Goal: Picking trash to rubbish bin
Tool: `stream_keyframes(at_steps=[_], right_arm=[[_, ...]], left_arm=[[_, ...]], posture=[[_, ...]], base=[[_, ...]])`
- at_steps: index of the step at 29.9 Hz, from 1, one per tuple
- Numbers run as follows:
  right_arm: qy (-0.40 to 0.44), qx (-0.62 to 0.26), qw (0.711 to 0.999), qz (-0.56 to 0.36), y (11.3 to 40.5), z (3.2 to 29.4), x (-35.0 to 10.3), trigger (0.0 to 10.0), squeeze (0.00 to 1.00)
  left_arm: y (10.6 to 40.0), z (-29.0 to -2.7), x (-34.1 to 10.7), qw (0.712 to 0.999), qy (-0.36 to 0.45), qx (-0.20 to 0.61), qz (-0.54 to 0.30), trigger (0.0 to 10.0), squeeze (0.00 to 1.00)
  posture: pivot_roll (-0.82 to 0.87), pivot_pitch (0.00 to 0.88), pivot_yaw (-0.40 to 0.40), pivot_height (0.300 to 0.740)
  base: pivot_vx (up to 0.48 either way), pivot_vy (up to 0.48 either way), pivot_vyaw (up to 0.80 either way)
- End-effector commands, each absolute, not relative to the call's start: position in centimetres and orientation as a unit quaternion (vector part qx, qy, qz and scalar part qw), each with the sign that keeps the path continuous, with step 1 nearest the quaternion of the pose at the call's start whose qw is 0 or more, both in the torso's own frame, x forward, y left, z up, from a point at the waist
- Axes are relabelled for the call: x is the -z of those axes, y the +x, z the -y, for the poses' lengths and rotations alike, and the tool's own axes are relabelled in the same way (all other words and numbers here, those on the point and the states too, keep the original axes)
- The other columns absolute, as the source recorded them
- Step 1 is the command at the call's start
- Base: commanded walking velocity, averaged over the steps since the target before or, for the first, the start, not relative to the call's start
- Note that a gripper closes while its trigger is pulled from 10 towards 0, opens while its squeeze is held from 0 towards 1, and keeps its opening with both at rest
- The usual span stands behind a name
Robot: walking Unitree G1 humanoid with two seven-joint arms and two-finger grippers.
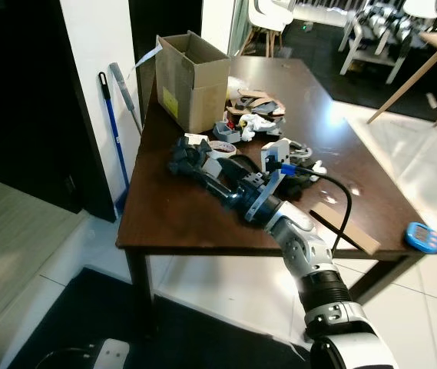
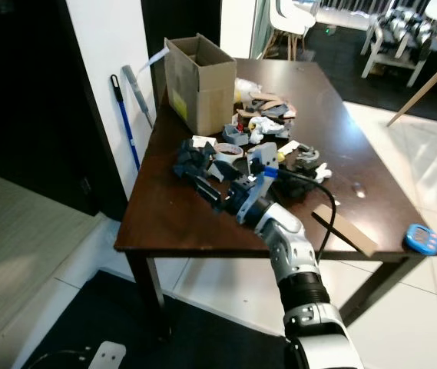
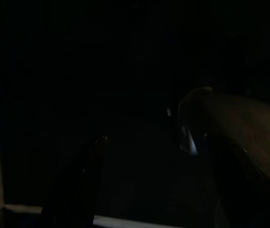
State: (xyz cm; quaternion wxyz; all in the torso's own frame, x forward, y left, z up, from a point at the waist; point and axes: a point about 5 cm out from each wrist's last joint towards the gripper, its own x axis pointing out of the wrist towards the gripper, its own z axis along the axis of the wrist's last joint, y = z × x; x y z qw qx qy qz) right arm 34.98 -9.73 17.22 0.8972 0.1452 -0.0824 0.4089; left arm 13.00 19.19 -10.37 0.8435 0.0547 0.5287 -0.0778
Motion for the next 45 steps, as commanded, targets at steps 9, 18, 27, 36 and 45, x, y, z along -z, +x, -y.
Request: stream_keyframes(at_steps=[9,18,27,36,45], right_arm=[[0.145,-0.406,0.898,0.092,34.9,10.0,-17.6,10.0,0.0],[0.141,-0.409,0.896,0.097,35.0,9.9,-17.9,10.0,0.0],[0.101,-0.412,0.899,0.106,35.2,9.8,-18.7,10.0,0.0],[0.09,-0.452,0.877,0.131,35.4,8.8,-20.2,10.0,0.0],[0.089,-0.452,0.878,0.127,35.6,7.7,-20.5,10.0,0.0]], left_arm=[[11.9,-18.8,10.8,0.83,0.054,0.091,-0.548,10.0,0.0],[12.3,-19.2,10.7,0.834,0.052,0.073,-0.545,10.0,0.0],[12.4,-19.2,10.7,0.833,0.057,0.066,-0.546,10.0,0.0],[12.2,-19.2,10.7,0.833,0.053,0.057,-0.547,10.0,0.0],[11.8,-19.2,10.8,0.831,0.049,0.052,-0.552,10.0,0.0]], posture=[[0.06,0.073,-0.037,0.74],[0.06,0.066,-0.039,0.74],[0.06,0.068,-0.038,0.74],[0.07,0.079,-0.043,0.74],[0.08,0.087,-0.051,0.74]], base=[[0.142,-0.03,0.0],[0.0,-0.24,0.0],[0.0,0.0,0.0],[0.0,0.0,0.0],[0.0,0.0,0.59]])
